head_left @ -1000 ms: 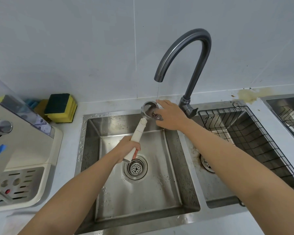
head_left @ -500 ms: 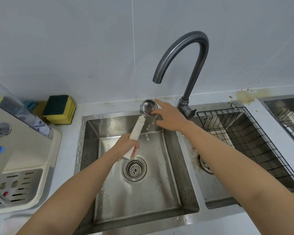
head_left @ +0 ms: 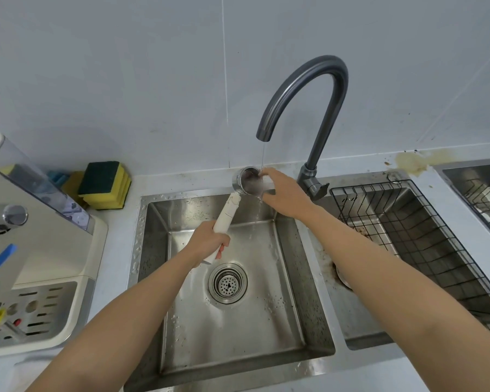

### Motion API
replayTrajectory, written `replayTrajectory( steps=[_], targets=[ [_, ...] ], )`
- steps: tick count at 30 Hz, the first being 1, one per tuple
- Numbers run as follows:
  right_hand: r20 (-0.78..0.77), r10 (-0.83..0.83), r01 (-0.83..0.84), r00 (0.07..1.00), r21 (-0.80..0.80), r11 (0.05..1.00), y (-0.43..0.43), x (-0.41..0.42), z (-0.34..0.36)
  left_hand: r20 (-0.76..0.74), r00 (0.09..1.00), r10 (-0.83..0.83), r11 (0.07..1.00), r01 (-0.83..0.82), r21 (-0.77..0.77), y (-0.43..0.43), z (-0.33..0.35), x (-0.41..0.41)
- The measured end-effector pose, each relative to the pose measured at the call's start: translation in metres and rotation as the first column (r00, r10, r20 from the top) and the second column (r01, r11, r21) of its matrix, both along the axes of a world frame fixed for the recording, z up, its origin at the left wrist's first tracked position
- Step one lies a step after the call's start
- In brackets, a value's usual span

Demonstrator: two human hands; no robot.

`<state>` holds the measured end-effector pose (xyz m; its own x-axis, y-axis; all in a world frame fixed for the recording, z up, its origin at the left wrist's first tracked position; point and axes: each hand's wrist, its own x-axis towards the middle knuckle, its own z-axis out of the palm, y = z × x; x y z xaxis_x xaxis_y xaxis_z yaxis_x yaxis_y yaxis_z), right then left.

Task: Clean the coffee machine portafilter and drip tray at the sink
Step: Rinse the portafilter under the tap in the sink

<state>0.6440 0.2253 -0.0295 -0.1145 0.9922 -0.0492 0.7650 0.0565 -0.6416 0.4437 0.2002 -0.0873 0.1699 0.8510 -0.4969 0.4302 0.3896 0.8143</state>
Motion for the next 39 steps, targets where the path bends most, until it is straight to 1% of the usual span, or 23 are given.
replayTrajectory(
  steps=[2,3,5,7,9,10,11,13,14,16,20,23,25,26,27,29,32,33,34,35,36,37,39],
  targets=[
    [-0.175,-0.07,0.052,0.982,-0.102,0.993,0.001,-0.001,0.001,-0.053,0.998,-0.021,0.999,0.024,0.042,0.002,0.001,-0.001],
    [-0.217,-0.089,0.056,0.972,-0.154,0.986,0.002,-0.002,0.001,-0.086,0.996,-0.039,0.997,0.044,0.066,0.004,0.002,-0.002],
    [-0.256,-0.083,0.027,0.963,-0.215,0.976,0.004,-0.002,0.001,-0.154,0.985,-0.074,0.99,0.091,0.104,0.006,0.003,-0.002],
    [-0.284,-0.071,0.004,0.956,-0.229,0.973,0.005,-0.004,0.001,-0.217,0.971,-0.099,0.983,0.13,0.133,0.008,0.007,-0.004],
    [-0.309,-0.091,0.017,0.947,-0.234,0.972,0.006,-0.004,0.002,-0.277,0.956,-0.094,0.973,0.147,0.176,0.009,0.01,-0.006],
    [-0.325,-0.105,0.025,0.94,-0.241,0.97,0.007,-0.004,0.002,-0.335,0.938,-0.092,0.963,0.169,0.209,0.011,0.013,-0.007],
    [-0.341,-0.118,0.031,0.933,-0.25,0.968,0.008,-0.003,0.003,-0.425,0.9,-0.096,0.944,0.217,0.247,0.012,0.016,-0.008],
    [-0.367,-0.134,0.031,0.921,-0.274,0.961,0.009,-0.002,0.004,-0.626,0.776,-0.079,0.894,0.333,0.3,0.016,0.022,-0.012],
    [-0.374,-0.137,0.026,0.917,-0.287,0.958,0.009,-0.002,0.005,-0.699,0.714,-0.044,0.872,0.369,0.322,0.019,0.024,-0.015],
    [-0.389,-0.138,0.013,0.911,-0.306,0.952,0.008,-0.001,0.004,-0.789,0.614,0.035,0.824,0.429,0.371,0.023,0.028,-0.019],
    [-0.439,-0.162,0.016,0.884,-0.317,0.948,0.006,-0.002,-0.002,-0.874,0.459,0.162,0.714,0.557,0.425,0.024,0.033,-0.025],
    [-0.417,-0.187,0.054,0.89,-0.311,0.949,0.007,-0.003,-0.009,-0.907,0.341,0.248,0.626,0.658,0.419,0.019,0.037,-0.024],
    [-0.406,-0.198,0.07,0.892,-0.308,0.949,0.007,-0.004,-0.012,-0.883,0.313,0.35,0.544,0.7,0.463,0.015,0.043,-0.022],
    [-0.409,-0.203,0.072,0.89,-0.312,0.947,0.007,-0.003,-0.014,-0.881,0.304,0.362,0.528,0.712,0.463,0.016,0.043,-0.022],
    [-0.411,-0.207,0.074,0.888,-0.317,0.946,0.007,-0.003,-0.014,-0.909,0.298,0.29,0.576,0.705,0.414,0.016,0.04,-0.021],
    [-0.406,-0.211,0.083,0.889,-0.309,0.947,0.007,-0.003,-0.015,-0.924,0.353,0.145,0.691,0.633,0.35,0.019,0.034,-0.019],
    [-0.392,-0.226,0.12,0.892,-0.278,0.953,0.009,-0.002,-0.015,-0.851,0.525,-0.007,0.8,0.513,0.31,0.022,0.03,-0.016],
    [-0.393,-0.239,0.134,0.888,-0.275,0.952,0.011,-0.001,-0.015,-0.797,0.6,-0.077,0.84,0.469,0.272,0.022,0.028,-0.015],
    [-0.407,-0.26,0.15,0.875,-0.282,0.947,0.012,-0.002,-0.014,-0.696,0.703,-0.15,0.884,0.41,0.224,0.023,0.026,-0.014],
    [-0.438,-0.29,0.167,0.851,-0.297,0.94,0.014,-0.003,-0.013,-0.549,0.811,-0.201,0.926,0.341,0.164,0.023,0.023,-0.012],
    [-0.48,-0.323,0.182,0.816,-0.317,0.931,0.015,-0.004,-0.011,-0.398,0.89,-0.223,0.955,0.281,0.092,0.022,0.021,-0.012],
    [-0.52,-0.354,0.195,0.777,-0.336,0.922,0.017,-0.005,-0.01,-0.282,0.932,-0.228,0.969,0.246,0.029,0.021,0.02,-0.011],
    [-0.585,-0.397,0.205,0.707,-0.368,0.907,0.018,-0.005,-0.008,-0.129,0.964,-0.234,0.972,0.227,-0.067,0.016,0.018,-0.01]
  ],
)
